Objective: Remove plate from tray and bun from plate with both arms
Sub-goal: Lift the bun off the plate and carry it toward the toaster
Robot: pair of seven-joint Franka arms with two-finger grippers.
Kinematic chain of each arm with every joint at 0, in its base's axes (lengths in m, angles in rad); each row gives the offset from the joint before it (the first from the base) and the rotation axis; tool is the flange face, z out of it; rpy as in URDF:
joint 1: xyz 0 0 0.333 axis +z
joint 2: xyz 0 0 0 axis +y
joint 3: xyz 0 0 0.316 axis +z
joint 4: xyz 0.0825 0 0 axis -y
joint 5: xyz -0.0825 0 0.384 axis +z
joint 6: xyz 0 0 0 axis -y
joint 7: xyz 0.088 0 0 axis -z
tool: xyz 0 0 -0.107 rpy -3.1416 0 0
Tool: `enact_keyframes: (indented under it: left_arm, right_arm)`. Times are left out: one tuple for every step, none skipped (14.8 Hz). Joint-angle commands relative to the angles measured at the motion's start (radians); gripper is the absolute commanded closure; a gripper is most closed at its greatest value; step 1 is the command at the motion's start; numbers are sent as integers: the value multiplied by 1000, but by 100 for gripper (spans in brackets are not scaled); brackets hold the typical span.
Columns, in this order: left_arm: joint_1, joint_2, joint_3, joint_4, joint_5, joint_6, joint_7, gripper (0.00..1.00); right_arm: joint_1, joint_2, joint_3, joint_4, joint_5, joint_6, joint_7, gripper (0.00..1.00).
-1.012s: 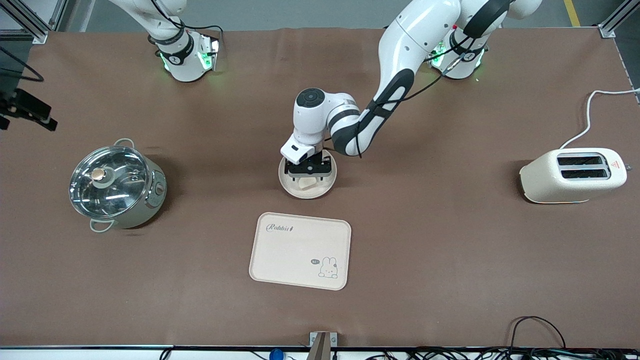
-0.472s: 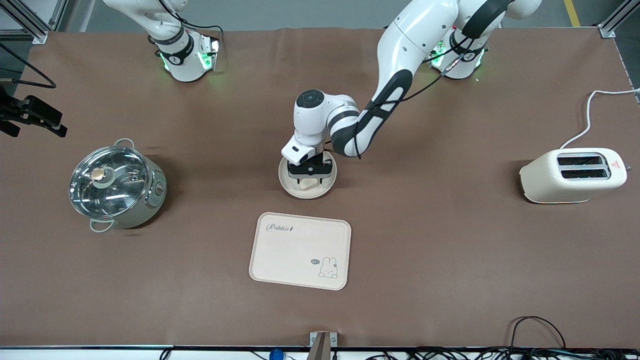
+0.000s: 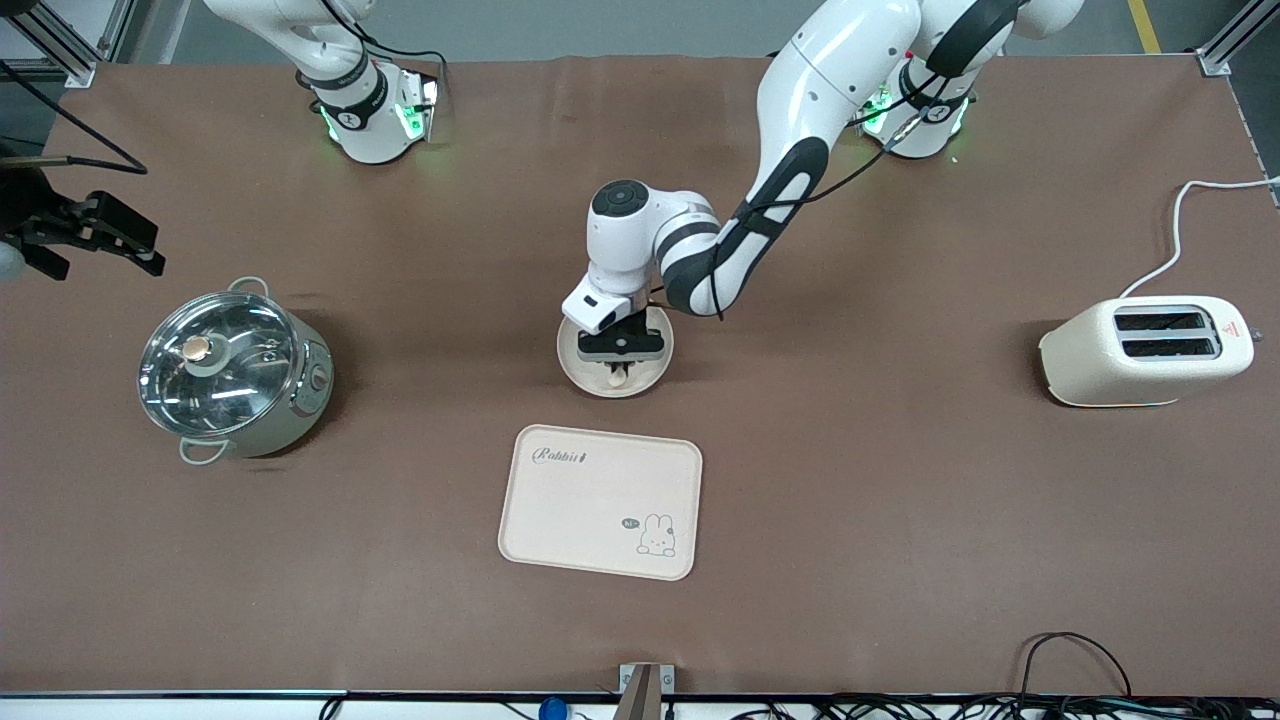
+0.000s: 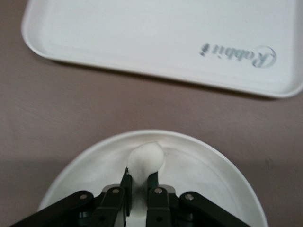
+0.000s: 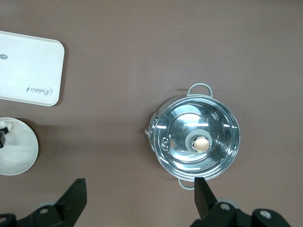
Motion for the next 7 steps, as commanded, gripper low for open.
enact_keyframes:
  left_arm:
    - [97,-130,-53,-10,-75,-198,216,100]
    - [175,-175,-74,-12,-189,-253,381,100]
    - [249,-225,-85,-22,-282,-296,529,100]
    - [310,-261,-87,-38,-314,-333,635,100]
    - [379,-281,-91,-50,-320,-350,735,100]
    - [450,-286,-106,-65,-322,-350,828,100]
    - [535,-286,-128,-85,-320,-338,893,100]
  right_arm:
    - [17,-17,-12,-21,-22,6,-6,0]
    - [19,-17,-13,-21,-22,5,-6,0]
    - [19,-17,-12,-21,-22,5,-6,0]
    - [22,-17,-12,-21,-22,6,-6,0]
    - [25,-17,-13,-21,-22,8,-6,0]
    - [29,-17,-13,-21,-22,6,-6,0]
    - [31,-17,-12,-21,-22,6,-4,0]
